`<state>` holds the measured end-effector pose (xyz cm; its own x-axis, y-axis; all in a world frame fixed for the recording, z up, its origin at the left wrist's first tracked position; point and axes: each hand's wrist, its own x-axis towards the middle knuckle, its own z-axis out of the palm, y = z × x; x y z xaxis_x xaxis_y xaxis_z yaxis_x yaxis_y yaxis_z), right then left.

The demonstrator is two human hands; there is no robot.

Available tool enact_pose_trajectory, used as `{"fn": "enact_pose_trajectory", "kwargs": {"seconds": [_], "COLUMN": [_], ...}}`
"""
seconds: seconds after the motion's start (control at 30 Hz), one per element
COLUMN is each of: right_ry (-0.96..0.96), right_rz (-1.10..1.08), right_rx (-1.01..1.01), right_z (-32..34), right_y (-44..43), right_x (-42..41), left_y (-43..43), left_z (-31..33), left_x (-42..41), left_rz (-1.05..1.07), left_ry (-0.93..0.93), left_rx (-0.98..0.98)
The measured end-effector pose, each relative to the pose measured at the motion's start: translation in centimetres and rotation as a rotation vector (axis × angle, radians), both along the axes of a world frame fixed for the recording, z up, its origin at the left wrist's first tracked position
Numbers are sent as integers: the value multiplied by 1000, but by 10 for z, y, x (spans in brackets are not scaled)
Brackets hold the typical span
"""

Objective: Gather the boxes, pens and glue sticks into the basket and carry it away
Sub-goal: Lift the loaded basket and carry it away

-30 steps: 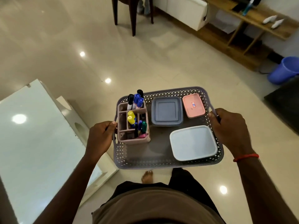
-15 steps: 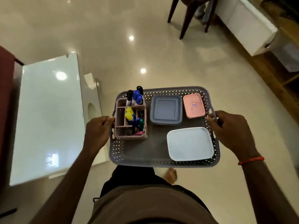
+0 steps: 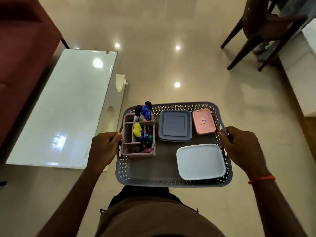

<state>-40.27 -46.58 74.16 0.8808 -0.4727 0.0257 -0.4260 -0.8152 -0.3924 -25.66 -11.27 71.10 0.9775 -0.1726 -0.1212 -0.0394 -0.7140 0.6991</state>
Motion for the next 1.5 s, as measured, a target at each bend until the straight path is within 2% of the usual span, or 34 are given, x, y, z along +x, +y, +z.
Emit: {"fn": "enact_pose_trajectory", "kwargs": {"seconds": [0.13,0.37,0.6,1.1,1.23,1.5], "right_ry": [55,19,64,64,81,66], "right_rz": [144,253,477,983,1103,1290], "right_rx": [-6,1,3,17,35,44], "right_z": [10,12,9,16,16,13], "right_y": [-21,-34,-49,-103,-94,-42], "right_x": [52,142,231,418,453,488], "left_y": [-5,-6,-12,-120,-141,-139], "left_z": [-4,2,5,12,17,19], "left_x": [22,53,64,71,56,47], "left_rz": [101,231,431,957,1099,1313], "left_ry": [13,39,59,-9,-52,-18], "left_rx": [-6,-48,-47,-1,0,-25]}}
